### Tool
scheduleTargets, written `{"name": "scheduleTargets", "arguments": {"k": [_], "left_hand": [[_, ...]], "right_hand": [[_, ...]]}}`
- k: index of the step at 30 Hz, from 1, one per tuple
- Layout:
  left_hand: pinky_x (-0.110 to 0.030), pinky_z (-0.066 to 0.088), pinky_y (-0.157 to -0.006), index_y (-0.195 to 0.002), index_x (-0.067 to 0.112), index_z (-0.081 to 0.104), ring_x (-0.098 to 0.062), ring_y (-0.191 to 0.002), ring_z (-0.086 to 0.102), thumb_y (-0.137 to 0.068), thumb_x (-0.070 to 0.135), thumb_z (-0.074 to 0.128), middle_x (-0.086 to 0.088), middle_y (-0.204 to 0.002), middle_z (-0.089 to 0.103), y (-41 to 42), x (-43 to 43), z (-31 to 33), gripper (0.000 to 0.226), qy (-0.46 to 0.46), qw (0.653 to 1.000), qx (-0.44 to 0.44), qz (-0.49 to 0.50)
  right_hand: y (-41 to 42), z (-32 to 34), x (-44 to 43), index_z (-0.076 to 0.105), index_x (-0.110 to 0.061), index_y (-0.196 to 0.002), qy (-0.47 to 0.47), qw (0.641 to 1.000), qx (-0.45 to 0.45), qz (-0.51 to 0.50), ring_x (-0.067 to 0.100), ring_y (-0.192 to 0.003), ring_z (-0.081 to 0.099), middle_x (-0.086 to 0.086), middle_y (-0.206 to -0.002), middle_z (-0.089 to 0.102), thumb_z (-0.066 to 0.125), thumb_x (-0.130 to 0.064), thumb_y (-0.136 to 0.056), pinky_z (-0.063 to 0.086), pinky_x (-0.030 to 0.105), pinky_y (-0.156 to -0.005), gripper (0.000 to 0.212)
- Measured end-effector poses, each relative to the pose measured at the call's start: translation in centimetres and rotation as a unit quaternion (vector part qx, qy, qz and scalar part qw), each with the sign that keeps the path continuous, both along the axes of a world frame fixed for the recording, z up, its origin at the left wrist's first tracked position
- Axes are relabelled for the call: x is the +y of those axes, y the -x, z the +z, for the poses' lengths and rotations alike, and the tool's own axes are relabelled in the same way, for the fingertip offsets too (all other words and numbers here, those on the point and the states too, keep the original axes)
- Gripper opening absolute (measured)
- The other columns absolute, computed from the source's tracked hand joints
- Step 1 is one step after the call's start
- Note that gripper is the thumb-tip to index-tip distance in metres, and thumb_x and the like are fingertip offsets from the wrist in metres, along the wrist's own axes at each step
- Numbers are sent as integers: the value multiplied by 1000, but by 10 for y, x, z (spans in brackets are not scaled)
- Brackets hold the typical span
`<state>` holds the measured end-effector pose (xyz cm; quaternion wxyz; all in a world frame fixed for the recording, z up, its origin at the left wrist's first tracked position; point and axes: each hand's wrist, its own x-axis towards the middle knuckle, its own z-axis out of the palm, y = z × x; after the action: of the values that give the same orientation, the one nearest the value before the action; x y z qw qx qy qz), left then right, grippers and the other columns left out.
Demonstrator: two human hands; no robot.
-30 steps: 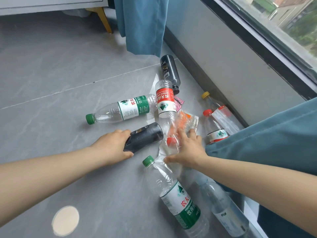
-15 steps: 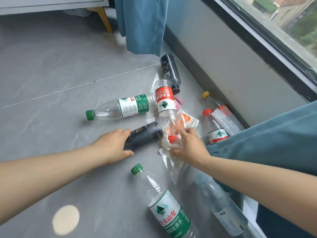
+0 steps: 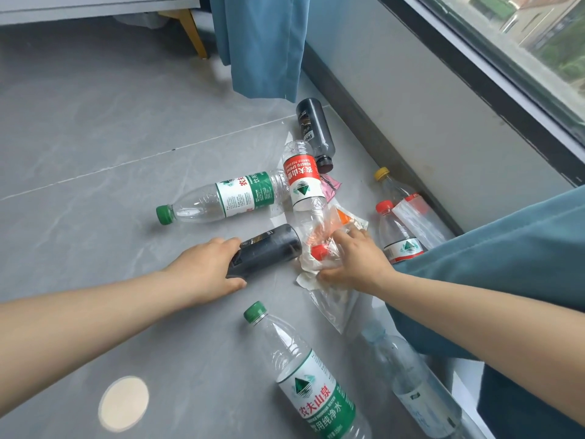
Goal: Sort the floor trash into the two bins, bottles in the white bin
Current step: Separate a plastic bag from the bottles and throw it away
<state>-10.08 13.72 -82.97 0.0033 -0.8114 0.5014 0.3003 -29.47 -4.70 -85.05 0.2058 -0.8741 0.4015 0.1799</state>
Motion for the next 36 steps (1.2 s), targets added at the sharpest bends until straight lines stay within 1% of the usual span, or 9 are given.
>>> {"name": "scheduleTargets", "arguments": {"k": [6, 9, 14, 18, 22, 26, 30, 33, 36], "left_hand": [[-34, 45, -93, -130, 17, 40, -24, -111, 53, -84, 49, 60, -5, -123, 50, 0, 0, 0, 59, -3, 1000, 1, -2], [-33, 45, -93, -132, 18, 39, -24, -112, 52, -85, 49, 60, -5, -124, 50, 0, -1, 1, 60, -5, 1000, -1, -2], [-34, 45, -93, -131, 17, 41, -25, -113, 52, -84, 48, 61, -6, -124, 50, 1, 0, 3, 60, -9, 1000, 2, 0], [-34, 45, -93, -131, 15, 41, -26, -113, 52, -85, 47, 61, -7, -126, 50, 2, 0, 6, 60, -8, 1000, 2, 3], [-35, 44, -95, -132, 14, 41, -26, -115, 51, -85, 47, 61, -7, -128, 50, 3, 1, 5, 61, -6, 1000, -2, 2], [-36, 45, -96, -132, 15, 41, -26, -115, 52, -84, 48, 61, -7, -128, 50, 1, 1, 2, 62, -5, 1000, 0, 1], [-36, 46, -93, -130, 16, 41, -25, -111, 53, -83, 49, 61, -5, -123, 51, -1, 1, 0, 60, -1, 1000, 1, -1], [-35, 46, -92, -127, 17, 42, -24, -110, 54, -83, 49, 61, -4, -122, 52, -2, 1, -2, 58, 1, 1000, 2, -2], [-34, 46, -92, -129, 18, 40, -24, -112, 54, -83, 50, 60, -4, -125, 50, -2, 0, -3, 59, 0, 1000, 0, -7]], "right_hand": [[-1, 2, -2, 50, -20, -113, 29, 999, -12, 15, 27, -107, 45, 3, -108, 48, 72, -50, -68, 40, 31, -80, 58], [-1, 3, 0, 49, -20, -119, 32, 999, -20, 20, 28, -107, 45, 5, -111, 49, 72, -46, -70, 37, 30, -81, 60], [-3, 4, 1, 48, -18, -106, 34, 999, -25, 26, 28, -101, 46, 3, -103, 44, 74, -45, -70, 33, 29, -76, 53], [-2, 6, 3, 47, -15, -115, 41, 998, -31, 35, 30, -101, 48, 10, -110, 49, 71, -36, -74, 33, 29, -76, 51], [-2, 3, 0, 48, -14, -106, 44, 998, -33, 25, 31, -100, 49, 12, -109, 51, 70, -37, -73, 37, 32, -74, 46], [0, 3, -6, 42, -17, -124, 37, 997, -53, 44, 31, -114, 44, 10, -128, 42, 80, -39, -66, 43, 36, -91, 73], [-6, 11, -16, 20, -22, -143, 32, 997, -56, 32, 34, -129, 40, 7, -158, 0, 90, -44, -52, 44, 39, -99, 116], [-17, 11, -27, -13, -27, -151, 45, 996, 24, 72, 35, -145, 13, 5, -160, -17, 89, -56, -48, 29, 48, -113, 148], [-32, 7, -38, -25, -26, -148, 55, 986, 100, 120, 35, -146, -17, 4, -158, -25, 84, -66, -45, 8, 59, -116, 156]]}}
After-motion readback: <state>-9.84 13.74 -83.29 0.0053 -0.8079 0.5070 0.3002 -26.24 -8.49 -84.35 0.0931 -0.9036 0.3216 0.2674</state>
